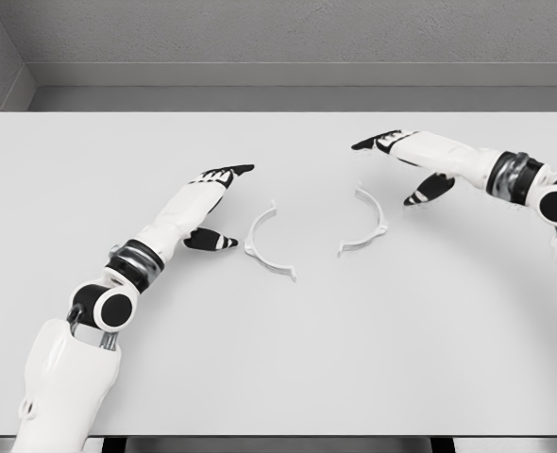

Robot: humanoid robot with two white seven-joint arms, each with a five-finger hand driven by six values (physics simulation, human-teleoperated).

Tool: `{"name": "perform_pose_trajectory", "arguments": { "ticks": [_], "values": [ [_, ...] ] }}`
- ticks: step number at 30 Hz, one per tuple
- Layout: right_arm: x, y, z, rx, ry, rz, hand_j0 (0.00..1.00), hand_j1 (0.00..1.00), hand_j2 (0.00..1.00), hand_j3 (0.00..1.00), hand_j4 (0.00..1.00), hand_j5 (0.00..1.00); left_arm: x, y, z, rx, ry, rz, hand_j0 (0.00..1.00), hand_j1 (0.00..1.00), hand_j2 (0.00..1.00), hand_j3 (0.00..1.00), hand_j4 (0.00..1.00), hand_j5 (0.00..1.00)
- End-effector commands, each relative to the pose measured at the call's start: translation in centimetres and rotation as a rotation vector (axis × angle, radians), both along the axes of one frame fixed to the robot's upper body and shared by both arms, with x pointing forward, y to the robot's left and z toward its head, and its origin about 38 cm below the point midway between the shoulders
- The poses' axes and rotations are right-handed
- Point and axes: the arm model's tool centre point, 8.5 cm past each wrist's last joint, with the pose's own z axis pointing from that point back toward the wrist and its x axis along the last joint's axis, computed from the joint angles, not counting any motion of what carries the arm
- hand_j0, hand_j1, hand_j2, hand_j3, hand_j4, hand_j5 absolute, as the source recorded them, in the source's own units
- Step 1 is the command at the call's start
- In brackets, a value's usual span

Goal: Assemble PVC drainage pipe clamps

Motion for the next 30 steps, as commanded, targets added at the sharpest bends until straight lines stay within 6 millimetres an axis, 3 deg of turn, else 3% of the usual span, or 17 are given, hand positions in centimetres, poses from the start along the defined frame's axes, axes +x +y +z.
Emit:
{"name": "perform_pose_trajectory", "arguments": {
  "ticks": [1, 6, 11, 22, 30],
  "values": [
    [0.0, -0.1, -0.1, 0.006, 0.006, -0.004, 1.0, 1.0, 1.0, 1.0, 1.0, 1.0, -0.1, -0.3, 0.0, -0.003, -0.001, -0.01, 1.0, 1.0, 1.0, 1.0, 1.0, 1.0],
    [0.5, -0.4, -0.2, 0.004, 0.018, -0.014, 1.0, 1.0, 1.0, 1.0, 1.0, 1.0, -0.2, -0.9, -0.1, -0.003, 0.001, -0.028, 1.0, 1.0, 1.0, 1.0, 1.0, 1.0],
    [1.7, 1.3, -0.1, 0.002, 0.031, -0.001, 1.0, 1.0, 1.0, 1.0, 1.0, 1.0, -0.4, -1.4, -0.2, -0.003, 0.002, -0.039, 1.0, 1.0, 1.0, 1.0, 1.0, 1.0],
    [3.3, 4.3, -1.9, 0.052, 0.111, -0.026, 1.0, 1.0, 1.0, 1.0, 1.0, 1.0, -0.7, -2.7, -0.1, -0.004, 0.0, -0.071, 1.0, 1.0, 1.0, 1.0, 1.0, 1.0],
    [3.9, 3.3, -2.7, 0.044, 0.152, -0.086, 1.0, 1.0, 1.0, 1.0, 1.0, 1.0, -0.8, -4.1, 0.0, -0.023, 0.001, -0.083, 1.0, 1.0, 1.0, 1.0, 1.0, 1.0]
  ]
}}
